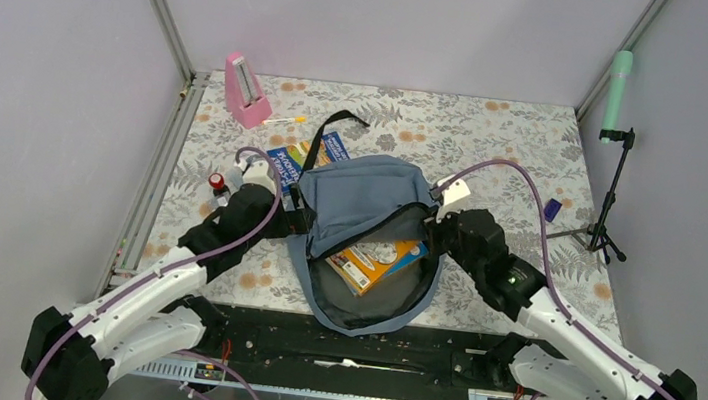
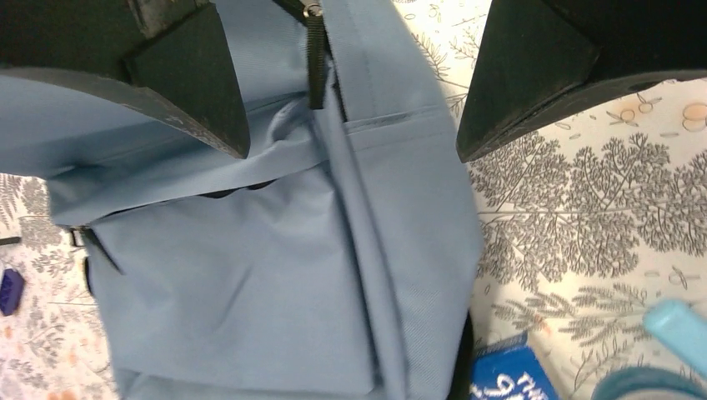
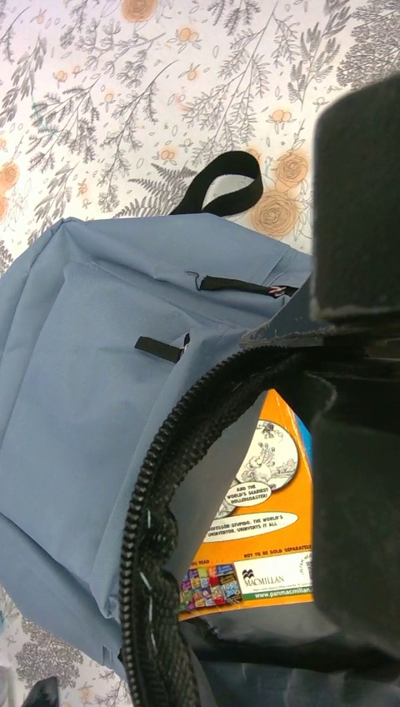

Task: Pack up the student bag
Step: Pick up the book from the center of the board.

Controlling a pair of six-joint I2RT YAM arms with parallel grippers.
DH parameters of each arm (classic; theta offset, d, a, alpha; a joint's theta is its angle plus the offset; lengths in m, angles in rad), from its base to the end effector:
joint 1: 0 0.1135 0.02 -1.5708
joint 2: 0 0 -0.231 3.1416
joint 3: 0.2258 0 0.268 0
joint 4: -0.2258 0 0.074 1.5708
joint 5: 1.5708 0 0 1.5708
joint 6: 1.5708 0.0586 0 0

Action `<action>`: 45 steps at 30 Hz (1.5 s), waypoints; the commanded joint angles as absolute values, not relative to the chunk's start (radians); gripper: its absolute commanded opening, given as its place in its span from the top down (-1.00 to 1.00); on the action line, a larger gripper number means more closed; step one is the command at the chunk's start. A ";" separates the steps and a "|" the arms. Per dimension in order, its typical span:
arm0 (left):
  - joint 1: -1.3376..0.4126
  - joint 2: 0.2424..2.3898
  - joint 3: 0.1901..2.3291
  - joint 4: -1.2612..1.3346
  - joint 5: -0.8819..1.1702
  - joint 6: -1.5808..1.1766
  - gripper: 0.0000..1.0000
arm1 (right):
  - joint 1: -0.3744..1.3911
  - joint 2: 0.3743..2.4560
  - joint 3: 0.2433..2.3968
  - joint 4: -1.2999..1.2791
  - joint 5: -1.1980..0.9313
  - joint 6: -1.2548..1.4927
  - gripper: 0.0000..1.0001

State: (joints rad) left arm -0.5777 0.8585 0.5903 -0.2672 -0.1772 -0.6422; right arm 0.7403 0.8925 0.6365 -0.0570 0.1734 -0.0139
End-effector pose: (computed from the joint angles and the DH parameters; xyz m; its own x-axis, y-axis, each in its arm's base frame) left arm 0.2151 -0.1279 0.2098 -0.5881 -0.3204 -0.7426 0.0728 0.8935 -0.4431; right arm 0.2049 0.1735 0.2447 -0.2198 -0.2193 -0.9506 -0.5463 0.8350 -0.0663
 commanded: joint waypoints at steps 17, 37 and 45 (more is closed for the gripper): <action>-0.558 1.307 0.593 0.333 0.241 -0.748 -0.21 | 0.739 0.681 0.665 -0.330 0.359 0.098 1.00; -0.574 1.332 0.771 0.168 0.155 -0.552 -0.65 | 0.738 0.645 0.710 -0.413 0.468 0.121 1.00; -0.502 1.302 0.960 -0.257 0.017 -0.320 -0.90 | 0.738 0.647 0.695 -0.389 0.468 0.116 1.00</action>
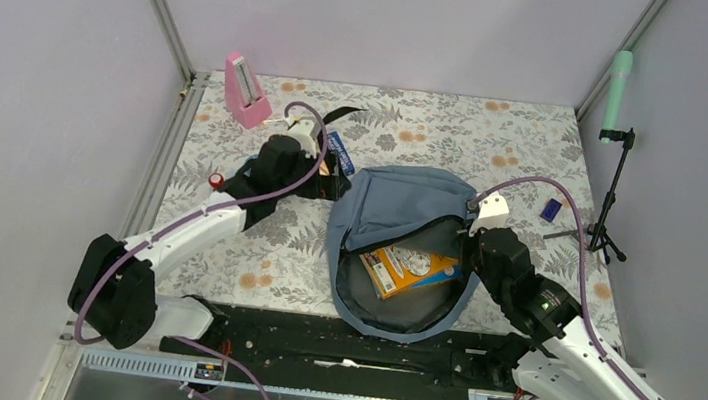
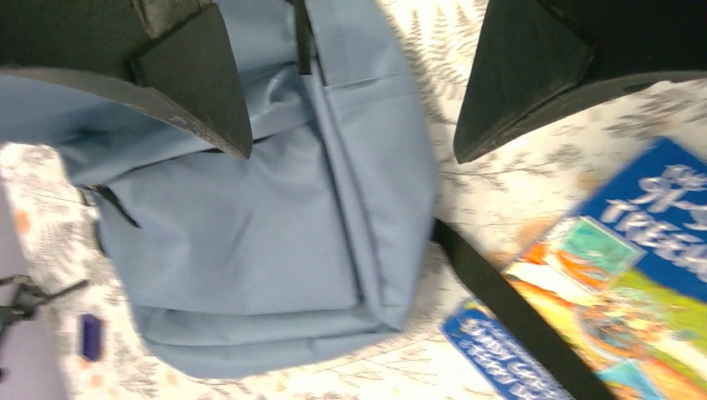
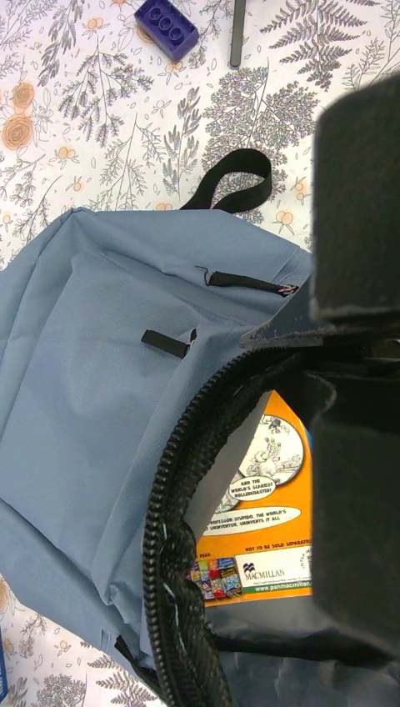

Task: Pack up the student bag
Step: Pick up the book from the center of the board.

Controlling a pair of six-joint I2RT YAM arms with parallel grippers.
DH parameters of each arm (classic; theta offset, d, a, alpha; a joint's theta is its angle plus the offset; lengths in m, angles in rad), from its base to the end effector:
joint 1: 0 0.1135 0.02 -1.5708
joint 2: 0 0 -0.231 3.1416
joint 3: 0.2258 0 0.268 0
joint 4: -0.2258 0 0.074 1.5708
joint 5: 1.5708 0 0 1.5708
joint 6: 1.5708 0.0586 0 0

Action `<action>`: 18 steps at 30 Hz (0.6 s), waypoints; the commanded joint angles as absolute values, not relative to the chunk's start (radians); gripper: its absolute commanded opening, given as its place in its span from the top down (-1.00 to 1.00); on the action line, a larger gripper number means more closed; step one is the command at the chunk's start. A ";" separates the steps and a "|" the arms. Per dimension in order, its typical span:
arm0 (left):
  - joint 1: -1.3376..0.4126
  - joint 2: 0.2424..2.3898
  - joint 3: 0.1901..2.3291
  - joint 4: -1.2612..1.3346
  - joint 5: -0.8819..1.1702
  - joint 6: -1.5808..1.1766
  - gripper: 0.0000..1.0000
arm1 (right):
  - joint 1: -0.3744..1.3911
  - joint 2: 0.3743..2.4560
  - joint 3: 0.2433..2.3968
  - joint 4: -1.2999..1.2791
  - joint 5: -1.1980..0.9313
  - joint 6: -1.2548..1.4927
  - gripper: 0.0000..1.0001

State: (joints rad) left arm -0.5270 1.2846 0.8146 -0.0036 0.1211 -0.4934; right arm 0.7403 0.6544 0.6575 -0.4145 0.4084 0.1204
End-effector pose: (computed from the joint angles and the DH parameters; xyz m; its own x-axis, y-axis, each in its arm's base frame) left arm 0.2838 -0.1733 0.2100 -0.6277 -0.1787 -0.7577 0.3349 0.8167 -0.4700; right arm 0.1743 0.1277 0.2638 -0.3352 -0.1569 -0.9290 -0.3123 0.9488 -0.0476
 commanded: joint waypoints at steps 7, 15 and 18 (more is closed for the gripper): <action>-0.411 1.479 1.286 -0.511 0.065 0.033 -0.96 | 0.739 0.627 0.691 -0.384 0.457 0.112 1.00; -0.171 1.793 1.545 -0.587 0.434 0.157 -0.89 | 0.739 0.590 0.664 -0.361 0.441 0.114 1.00; -0.142 1.881 1.607 -0.586 0.404 0.129 -0.89 | 0.737 0.576 0.662 -0.362 0.440 0.114 1.00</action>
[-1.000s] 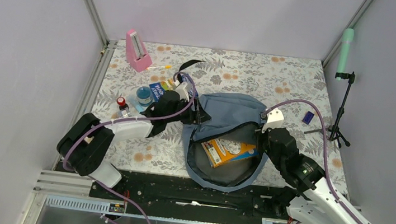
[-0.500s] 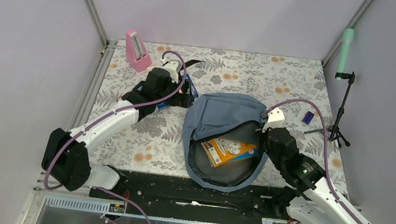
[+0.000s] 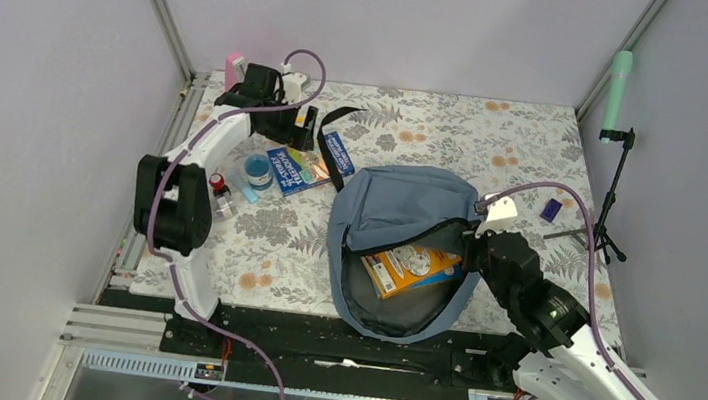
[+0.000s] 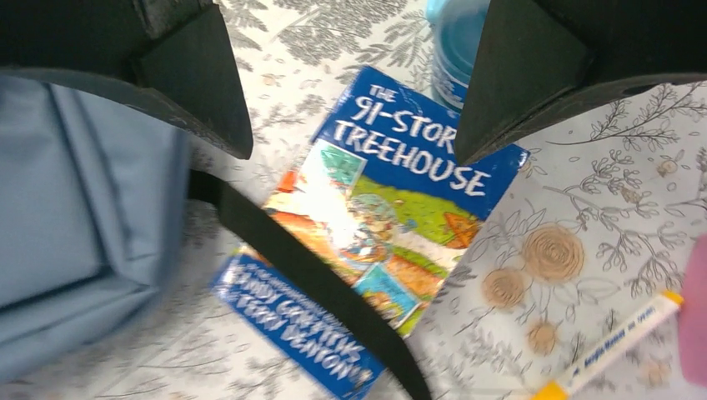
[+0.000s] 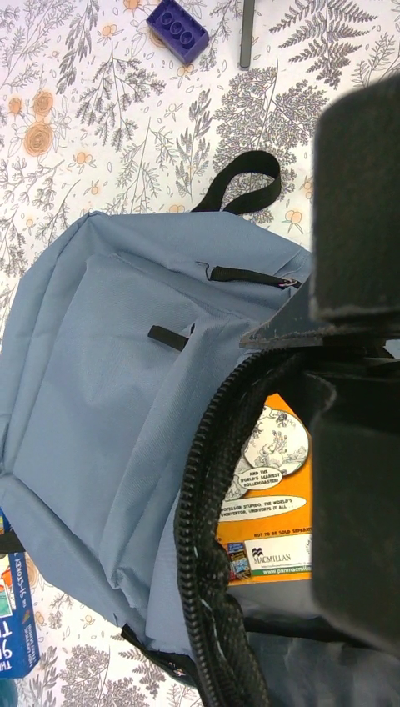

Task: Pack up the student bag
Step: Pick up the book from the center of the board.

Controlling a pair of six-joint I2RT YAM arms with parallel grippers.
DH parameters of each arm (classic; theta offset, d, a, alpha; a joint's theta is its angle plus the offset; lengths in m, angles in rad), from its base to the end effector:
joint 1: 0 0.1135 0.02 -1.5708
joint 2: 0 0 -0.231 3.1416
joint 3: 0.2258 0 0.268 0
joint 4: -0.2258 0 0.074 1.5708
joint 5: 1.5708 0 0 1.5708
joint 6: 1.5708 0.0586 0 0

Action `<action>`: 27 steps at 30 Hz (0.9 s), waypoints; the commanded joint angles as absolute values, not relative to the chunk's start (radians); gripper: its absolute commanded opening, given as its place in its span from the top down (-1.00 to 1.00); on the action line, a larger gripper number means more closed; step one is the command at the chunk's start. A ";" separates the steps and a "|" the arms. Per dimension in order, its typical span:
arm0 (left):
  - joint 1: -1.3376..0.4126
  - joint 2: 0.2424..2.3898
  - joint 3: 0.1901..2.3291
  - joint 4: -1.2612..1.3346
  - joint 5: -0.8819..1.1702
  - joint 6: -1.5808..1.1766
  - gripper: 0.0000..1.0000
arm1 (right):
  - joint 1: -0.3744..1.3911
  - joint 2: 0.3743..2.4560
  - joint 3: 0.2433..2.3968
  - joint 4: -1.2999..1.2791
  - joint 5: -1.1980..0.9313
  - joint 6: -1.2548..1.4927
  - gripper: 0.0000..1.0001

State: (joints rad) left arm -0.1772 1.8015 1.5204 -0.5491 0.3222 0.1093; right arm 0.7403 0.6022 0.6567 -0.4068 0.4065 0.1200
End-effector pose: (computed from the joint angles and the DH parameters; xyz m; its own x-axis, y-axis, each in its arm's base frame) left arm 0.4179 -0.0937 0.2279 -0.6810 0.2271 -0.6962 0.4545 0.8765 -0.1587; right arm 0.1686 0.1226 0.2744 -0.2943 -0.1199 -0.9482 -0.3126 0.9496 -0.0231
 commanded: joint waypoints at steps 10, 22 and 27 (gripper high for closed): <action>-0.095 2.091 1.775 -0.630 0.279 0.040 -0.89 | 0.738 0.581 0.663 -0.363 0.436 0.116 1.00; -0.092 2.159 1.810 -0.640 0.194 0.014 -0.92 | 0.739 0.602 0.663 -0.361 0.430 0.113 1.00; -0.094 2.179 1.804 -0.658 0.281 0.002 -0.94 | 0.737 0.612 0.665 -0.361 0.430 0.109 1.00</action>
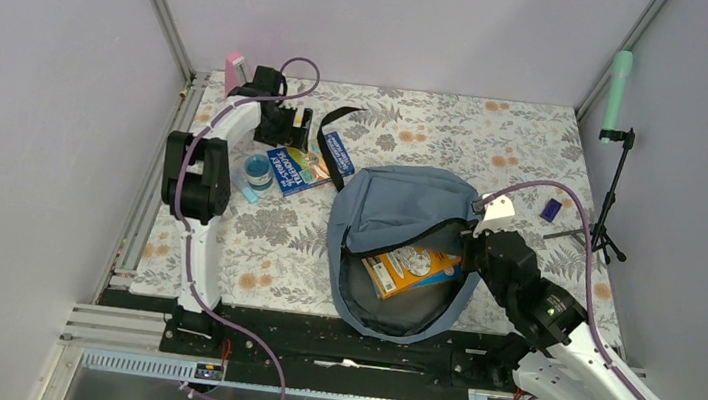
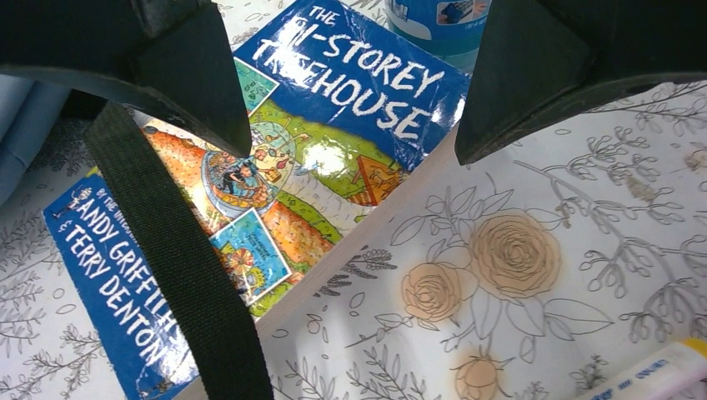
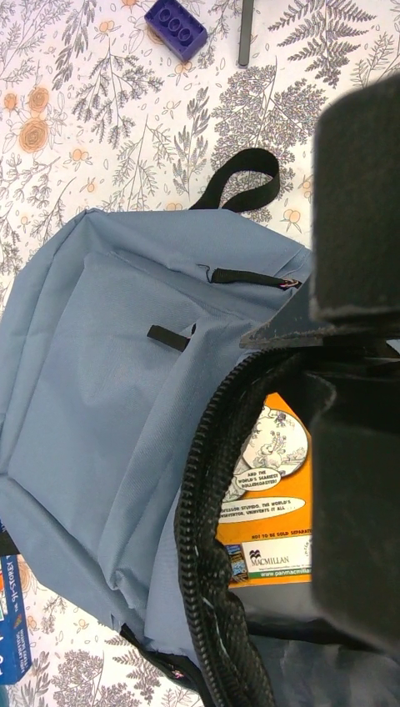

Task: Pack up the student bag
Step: Pick up the book from the center of the board.

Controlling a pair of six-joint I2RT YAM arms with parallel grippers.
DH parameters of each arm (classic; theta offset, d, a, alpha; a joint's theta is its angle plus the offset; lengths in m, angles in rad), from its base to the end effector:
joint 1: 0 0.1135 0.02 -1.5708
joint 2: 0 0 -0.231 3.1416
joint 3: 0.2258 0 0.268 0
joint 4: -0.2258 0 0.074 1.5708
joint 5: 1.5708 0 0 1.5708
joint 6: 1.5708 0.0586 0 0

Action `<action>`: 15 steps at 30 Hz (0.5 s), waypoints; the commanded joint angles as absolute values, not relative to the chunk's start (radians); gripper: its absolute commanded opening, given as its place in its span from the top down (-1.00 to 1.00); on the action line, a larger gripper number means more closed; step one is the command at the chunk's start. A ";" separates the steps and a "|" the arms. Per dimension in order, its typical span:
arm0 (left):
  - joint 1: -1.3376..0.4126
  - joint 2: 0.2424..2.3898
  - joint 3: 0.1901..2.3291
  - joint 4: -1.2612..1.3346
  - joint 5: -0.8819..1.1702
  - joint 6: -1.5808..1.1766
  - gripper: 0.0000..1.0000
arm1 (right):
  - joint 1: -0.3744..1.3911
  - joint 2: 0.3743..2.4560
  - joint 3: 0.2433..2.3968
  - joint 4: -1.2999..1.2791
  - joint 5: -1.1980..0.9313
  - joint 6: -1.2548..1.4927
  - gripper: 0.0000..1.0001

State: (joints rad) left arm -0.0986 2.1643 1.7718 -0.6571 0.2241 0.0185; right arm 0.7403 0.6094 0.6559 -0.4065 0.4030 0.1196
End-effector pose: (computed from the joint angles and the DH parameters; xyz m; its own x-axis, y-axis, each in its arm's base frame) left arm 0.4752 -0.0601 0.1468 -0.8590 0.1031 -0.5014 0.2220 0.9576 -0.1835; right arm 0.1694 0.1236 0.2727 -0.2999 -0.1253 -0.9457 -0.3160 0.9484 -0.0255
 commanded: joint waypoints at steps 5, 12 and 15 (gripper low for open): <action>-0.133 2.179 1.785 -0.698 0.315 0.003 -0.93 | 0.737 0.607 0.665 -0.361 0.425 0.109 1.00; -0.195 2.085 1.643 -0.699 0.310 -0.054 -0.91 | 0.737 0.590 0.658 -0.361 0.419 0.114 1.00; -0.202 2.040 1.583 -0.688 0.327 -0.096 -0.90 | 0.739 0.588 0.657 -0.362 0.416 0.115 1.00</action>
State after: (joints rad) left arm -0.1844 2.1407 1.6463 -0.6731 0.2787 -0.0307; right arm 0.7403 0.6022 0.6521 -0.4061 0.4004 0.1192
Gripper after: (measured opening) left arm 0.958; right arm 0.045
